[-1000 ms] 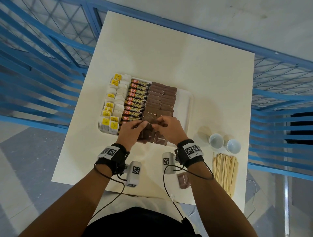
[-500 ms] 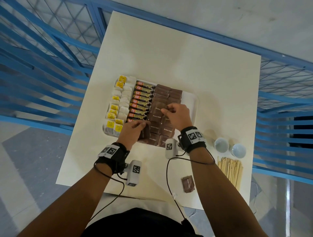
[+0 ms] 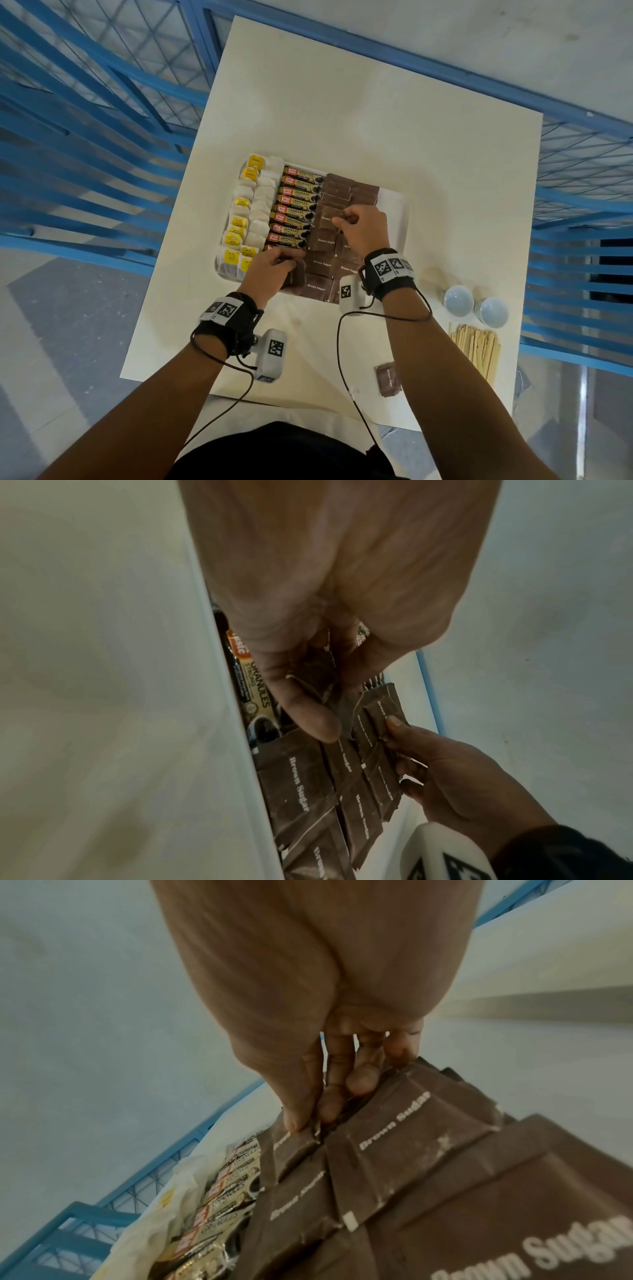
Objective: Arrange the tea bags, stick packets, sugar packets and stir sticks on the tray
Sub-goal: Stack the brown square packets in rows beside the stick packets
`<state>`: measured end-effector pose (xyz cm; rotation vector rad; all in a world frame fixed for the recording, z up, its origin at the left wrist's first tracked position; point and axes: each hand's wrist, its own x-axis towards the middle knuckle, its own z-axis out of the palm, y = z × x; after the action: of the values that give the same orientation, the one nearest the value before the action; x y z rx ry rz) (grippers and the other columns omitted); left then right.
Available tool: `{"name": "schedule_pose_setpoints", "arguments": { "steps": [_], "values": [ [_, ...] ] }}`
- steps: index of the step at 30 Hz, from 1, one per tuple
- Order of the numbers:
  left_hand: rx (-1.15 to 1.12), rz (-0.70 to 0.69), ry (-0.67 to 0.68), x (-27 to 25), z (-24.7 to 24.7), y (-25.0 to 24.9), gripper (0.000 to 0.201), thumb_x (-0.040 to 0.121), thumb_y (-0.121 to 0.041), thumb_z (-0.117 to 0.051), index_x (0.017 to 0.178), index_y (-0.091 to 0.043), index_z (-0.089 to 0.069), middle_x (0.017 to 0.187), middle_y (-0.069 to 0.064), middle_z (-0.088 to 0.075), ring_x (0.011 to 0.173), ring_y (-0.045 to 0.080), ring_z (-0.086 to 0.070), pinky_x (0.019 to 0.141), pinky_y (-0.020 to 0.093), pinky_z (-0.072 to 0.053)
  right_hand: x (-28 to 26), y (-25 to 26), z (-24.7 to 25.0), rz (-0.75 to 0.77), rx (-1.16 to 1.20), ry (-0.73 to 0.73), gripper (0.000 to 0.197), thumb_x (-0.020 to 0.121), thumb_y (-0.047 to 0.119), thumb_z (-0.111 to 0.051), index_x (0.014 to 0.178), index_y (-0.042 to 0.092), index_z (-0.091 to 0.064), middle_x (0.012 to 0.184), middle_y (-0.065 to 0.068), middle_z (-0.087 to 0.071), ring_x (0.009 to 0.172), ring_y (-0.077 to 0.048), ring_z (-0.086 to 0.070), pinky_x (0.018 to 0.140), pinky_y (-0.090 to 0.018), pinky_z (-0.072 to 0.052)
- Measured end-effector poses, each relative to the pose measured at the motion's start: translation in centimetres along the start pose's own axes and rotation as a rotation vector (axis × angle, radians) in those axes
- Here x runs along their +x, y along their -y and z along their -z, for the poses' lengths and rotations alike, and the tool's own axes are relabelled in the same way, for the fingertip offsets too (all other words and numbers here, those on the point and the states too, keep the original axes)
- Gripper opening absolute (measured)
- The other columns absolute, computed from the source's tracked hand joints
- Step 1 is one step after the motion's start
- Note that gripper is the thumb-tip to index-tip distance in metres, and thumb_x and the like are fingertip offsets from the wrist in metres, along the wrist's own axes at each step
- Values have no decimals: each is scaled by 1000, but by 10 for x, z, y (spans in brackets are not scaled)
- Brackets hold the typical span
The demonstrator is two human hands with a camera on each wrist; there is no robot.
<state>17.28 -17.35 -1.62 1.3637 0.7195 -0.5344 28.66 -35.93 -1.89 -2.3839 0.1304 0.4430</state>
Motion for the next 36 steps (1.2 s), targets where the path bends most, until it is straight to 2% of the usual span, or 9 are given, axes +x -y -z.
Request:
{"name": "schedule_pose_setpoints", "arguments": {
  "steps": [5,11,14,17,21,26,29,32,36],
  "values": [
    [-4,8,12,-1,1,-3,29,99,2,-54,101,-18,-74,113,19,-72,105,39,-70,69,47,-64,-1,2,-1,2,11,-6,13,84,31,-79,90,29,-68,79,8,-67,81,-13,-64,80,-37,-58],
    [0,0,4,0,2,-1,31,98,4,-54,100,-19,-75,113,18,-71,104,39,-70,71,52,-63,-4,1,-2,0,25,-42,23,81,31,-81,98,25,-67,78,7,-65,81,-14,-63,77,-34,-57],
    [21,-28,1,-1,2,-2,33,96,4,-59,102,-25,-73,114,15,-72,106,36,-70,79,57,-62,-6,0,0,2,67,-91,27,83,30,-80,104,23,-66,81,6,-66,79,-12,-64,76,-29,-56],
    [24,-55,13,0,0,-2,32,93,2,-67,109,-25,-68,115,13,-73,105,33,-72,81,54,-62,-12,3,6,37,94,-127,14,88,26,-74,100,23,-68,84,11,-66,79,-4,-62,75,-20,-52],
    [-86,-21,47,-1,-6,-3,33,93,4,-66,123,-7,-59,112,17,-73,90,28,-75,62,39,-64,-28,8,10,94,139,2,5,92,25,-71,96,23,-72,87,13,-70,83,-3,-65,79,-16,-52],
    [-93,-42,33,-6,-13,-6,11,99,-2,-60,108,-8,-63,101,13,-72,92,26,-74,68,40,-65,-53,8,13,141,114,294,17,91,34,-72,98,19,-74,92,11,-70,87,-3,-64,78,-13,-50],
    [-76,-43,27,-6,-17,-4,8,99,-7,-62,106,-11,-63,100,13,-72,96,29,-73,74,42,-65,-59,2,12,151,119,289,12,89,29,-75,93,18,-75,87,14,-69,84,-2,-63,75,-13,-48],
    [-125,-24,27,-9,-21,-4,11,99,-12,-63,105,-3,-62,105,21,-70,95,33,-74,74,50,-64,-63,-2,13,126,140,252,4,90,24,-74,89,21,-73,84,13,-69,80,-3,-63,74,-12,-48],
    [-186,3,-5,-12,-25,-1,15,100,-21,-64,91,-10,-66,106,20,-71,97,36,-73,72,50,-63,-67,-6,14,86,205,280,3,93,21,-69,91,20,-71,79,8,-73,75,-5,-69,76,-22,-57]
  ]
}}
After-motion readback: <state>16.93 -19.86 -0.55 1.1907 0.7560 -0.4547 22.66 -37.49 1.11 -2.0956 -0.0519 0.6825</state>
